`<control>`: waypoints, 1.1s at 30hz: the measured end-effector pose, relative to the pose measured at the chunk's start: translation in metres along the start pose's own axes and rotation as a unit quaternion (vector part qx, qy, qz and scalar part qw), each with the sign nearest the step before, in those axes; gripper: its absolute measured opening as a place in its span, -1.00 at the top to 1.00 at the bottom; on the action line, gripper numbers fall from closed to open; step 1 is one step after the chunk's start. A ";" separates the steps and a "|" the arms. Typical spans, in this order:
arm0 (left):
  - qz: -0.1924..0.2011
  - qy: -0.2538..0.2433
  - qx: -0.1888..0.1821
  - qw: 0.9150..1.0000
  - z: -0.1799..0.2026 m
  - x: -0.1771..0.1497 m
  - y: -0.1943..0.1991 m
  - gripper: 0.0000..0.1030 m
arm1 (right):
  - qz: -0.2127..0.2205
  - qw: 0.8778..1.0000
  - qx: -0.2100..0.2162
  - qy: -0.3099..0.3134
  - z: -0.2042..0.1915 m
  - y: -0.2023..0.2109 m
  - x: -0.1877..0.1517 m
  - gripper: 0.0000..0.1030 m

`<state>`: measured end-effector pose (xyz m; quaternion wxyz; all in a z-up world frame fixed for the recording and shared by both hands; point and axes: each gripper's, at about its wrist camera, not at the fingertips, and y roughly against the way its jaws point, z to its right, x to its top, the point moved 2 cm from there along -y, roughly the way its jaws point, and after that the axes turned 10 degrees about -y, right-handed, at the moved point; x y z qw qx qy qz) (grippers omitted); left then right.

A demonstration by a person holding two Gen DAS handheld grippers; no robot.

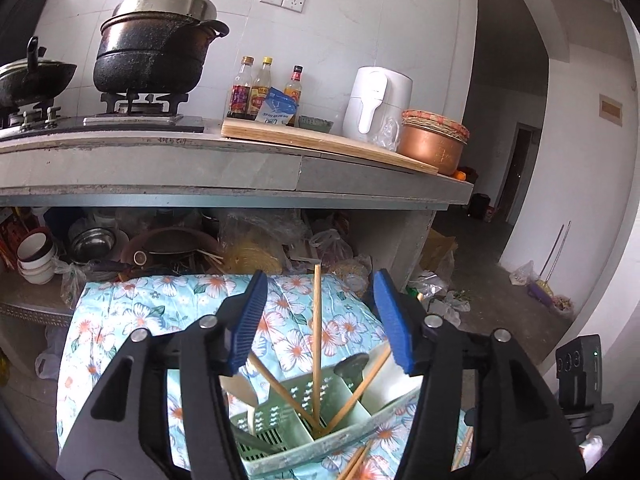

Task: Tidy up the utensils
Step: 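Lower the right gripper's chopstick into the green holder and open it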

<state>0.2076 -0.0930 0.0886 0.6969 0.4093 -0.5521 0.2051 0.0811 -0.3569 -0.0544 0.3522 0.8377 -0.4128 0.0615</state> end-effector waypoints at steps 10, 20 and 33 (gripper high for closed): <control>-0.013 0.006 -0.018 1.000 0.000 -0.027 0.029 -0.33 | 0.009 1.000 0.005 0.019 -0.015 0.007 -0.006 0.87; -0.031 0.012 -0.025 0.999 0.001 -0.053 0.042 -0.43 | 0.021 0.999 0.010 0.045 -0.035 0.014 -0.007 0.86; -0.033 0.027 -0.026 0.999 -0.010 -0.071 0.054 -0.44 | 0.073 0.986 0.065 0.134 -0.119 0.038 0.036 0.86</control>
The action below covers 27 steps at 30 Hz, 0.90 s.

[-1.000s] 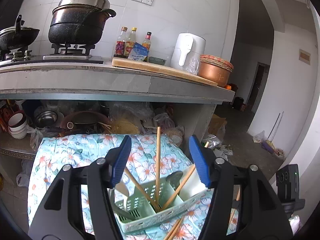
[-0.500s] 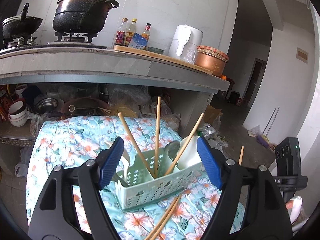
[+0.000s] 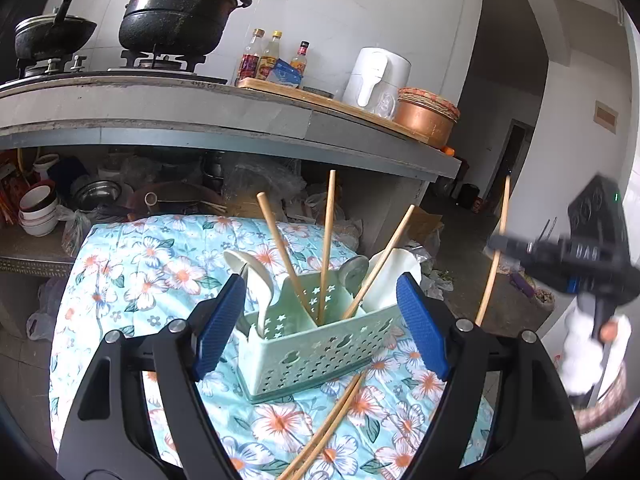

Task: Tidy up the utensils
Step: 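Lower the right gripper's chopstick into the green holder and open it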

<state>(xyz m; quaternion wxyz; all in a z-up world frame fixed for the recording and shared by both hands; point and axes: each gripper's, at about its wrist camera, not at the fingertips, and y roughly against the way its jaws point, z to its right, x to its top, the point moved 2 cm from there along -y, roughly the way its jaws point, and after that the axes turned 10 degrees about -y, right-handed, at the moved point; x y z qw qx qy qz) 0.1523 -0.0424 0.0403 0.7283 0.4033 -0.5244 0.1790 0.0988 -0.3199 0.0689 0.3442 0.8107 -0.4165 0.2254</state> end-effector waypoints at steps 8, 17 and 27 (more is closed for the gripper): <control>-0.012 0.007 0.010 1.000 -0.012 -0.022 0.015 -0.44 | 0.042 0.996 0.048 0.058 -0.051 -0.019 0.048 0.86; -0.024 0.029 0.028 0.999 -0.033 -0.037 0.024 -0.44 | 0.063 0.993 0.023 0.101 -0.064 -0.071 0.058 0.87; -0.031 0.032 0.022 0.999 -0.037 -0.040 0.016 -0.45 | 0.043 0.991 -0.028 0.126 -0.047 -0.113 0.028 0.86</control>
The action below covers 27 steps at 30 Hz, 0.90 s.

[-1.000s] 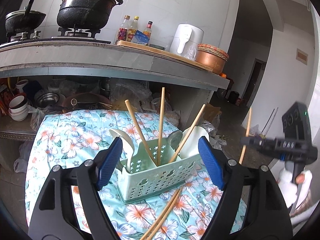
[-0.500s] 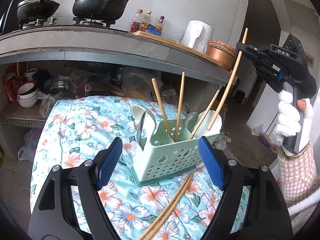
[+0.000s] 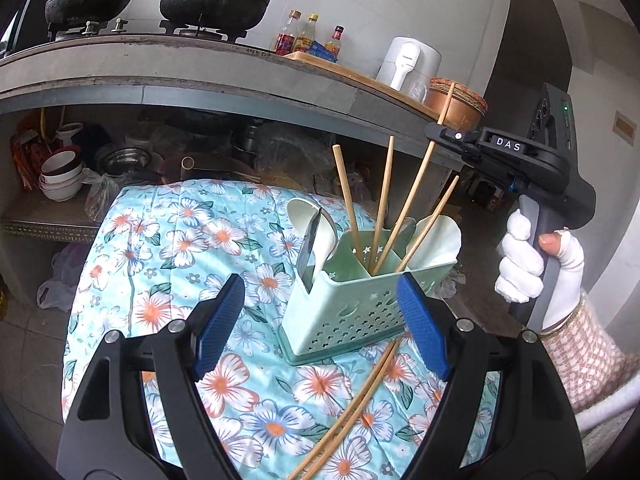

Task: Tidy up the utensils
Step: 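Lower the right gripper's chopstick into the green holder and open it, then withdraw both open grippers up and away from the holder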

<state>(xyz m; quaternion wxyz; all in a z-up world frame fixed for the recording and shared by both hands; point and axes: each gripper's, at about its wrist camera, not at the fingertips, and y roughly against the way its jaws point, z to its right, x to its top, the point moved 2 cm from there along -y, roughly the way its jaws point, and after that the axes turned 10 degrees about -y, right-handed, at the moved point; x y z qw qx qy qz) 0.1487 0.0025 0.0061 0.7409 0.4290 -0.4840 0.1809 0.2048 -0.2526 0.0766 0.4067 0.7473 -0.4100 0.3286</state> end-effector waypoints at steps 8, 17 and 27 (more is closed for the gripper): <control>-0.007 0.003 -0.006 1.000 0.002 -0.001 -0.007 -0.45 | -0.050 0.999 -0.007 -0.003 0.009 -0.014 -0.028 0.80; -0.009 0.004 -0.013 1.000 0.007 -0.001 -0.010 -0.45 | -0.010 1.000 -0.012 0.003 0.007 0.025 -0.016 0.11; -0.017 -0.010 -0.025 0.999 0.015 -0.006 -0.012 -0.53 | 0.006 0.999 -0.013 -0.045 0.026 0.086 -0.039 -0.30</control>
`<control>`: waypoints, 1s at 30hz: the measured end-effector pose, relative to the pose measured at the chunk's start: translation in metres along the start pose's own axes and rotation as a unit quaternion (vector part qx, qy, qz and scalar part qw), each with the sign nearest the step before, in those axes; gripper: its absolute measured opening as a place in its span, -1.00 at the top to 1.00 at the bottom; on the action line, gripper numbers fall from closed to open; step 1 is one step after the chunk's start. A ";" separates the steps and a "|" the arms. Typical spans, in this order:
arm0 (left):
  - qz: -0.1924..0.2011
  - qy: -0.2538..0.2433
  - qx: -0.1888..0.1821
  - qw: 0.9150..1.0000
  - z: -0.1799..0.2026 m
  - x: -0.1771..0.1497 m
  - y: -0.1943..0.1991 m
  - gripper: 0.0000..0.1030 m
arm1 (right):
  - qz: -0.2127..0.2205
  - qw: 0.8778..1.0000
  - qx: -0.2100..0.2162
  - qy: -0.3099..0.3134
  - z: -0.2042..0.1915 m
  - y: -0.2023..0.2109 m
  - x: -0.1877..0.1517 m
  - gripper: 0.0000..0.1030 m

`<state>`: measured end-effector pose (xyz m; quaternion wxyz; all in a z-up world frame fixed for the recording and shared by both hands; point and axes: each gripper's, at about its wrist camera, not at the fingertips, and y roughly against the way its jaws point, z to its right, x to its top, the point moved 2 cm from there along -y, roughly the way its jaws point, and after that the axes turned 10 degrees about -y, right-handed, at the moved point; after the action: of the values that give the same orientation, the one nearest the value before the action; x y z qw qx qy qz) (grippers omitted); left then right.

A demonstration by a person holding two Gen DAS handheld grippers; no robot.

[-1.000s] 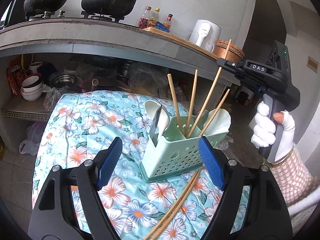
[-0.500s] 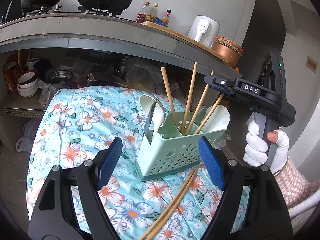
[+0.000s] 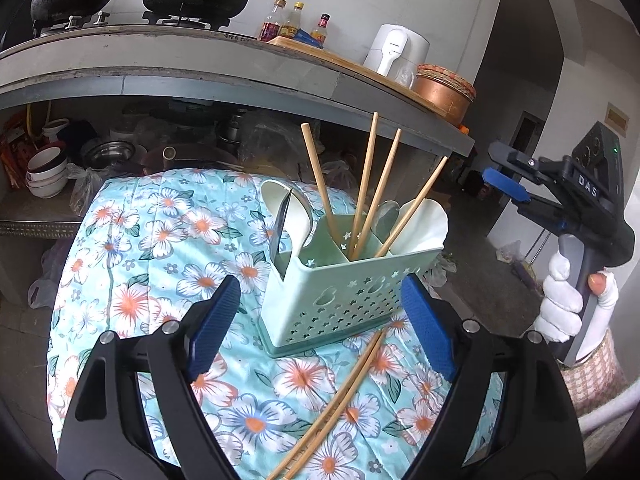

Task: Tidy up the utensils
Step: 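Withdraw both open grippers up and away from the holder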

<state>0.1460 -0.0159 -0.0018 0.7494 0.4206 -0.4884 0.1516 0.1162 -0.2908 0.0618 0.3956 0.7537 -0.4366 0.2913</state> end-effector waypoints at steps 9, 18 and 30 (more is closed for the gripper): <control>-0.018 -0.027 -0.009 0.999 0.014 -0.002 -0.008 -0.63 | -0.023 0.993 -0.114 -0.006 0.032 0.025 -0.070 -0.87; -0.007 -0.032 0.033 0.999 0.022 -0.001 -0.013 -0.74 | -0.023 0.980 -0.193 0.044 0.037 0.023 -0.099 -0.87; -0.018 -0.040 0.076 0.996 0.025 -0.001 -0.019 -0.77 | 0.017 0.965 -0.229 0.126 0.018 0.019 -0.106 -0.87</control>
<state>0.1427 -0.0466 -0.0074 0.6977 0.4904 -0.4977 0.1580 0.0537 -0.2661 -0.0244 0.6044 0.5924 -0.4512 0.2831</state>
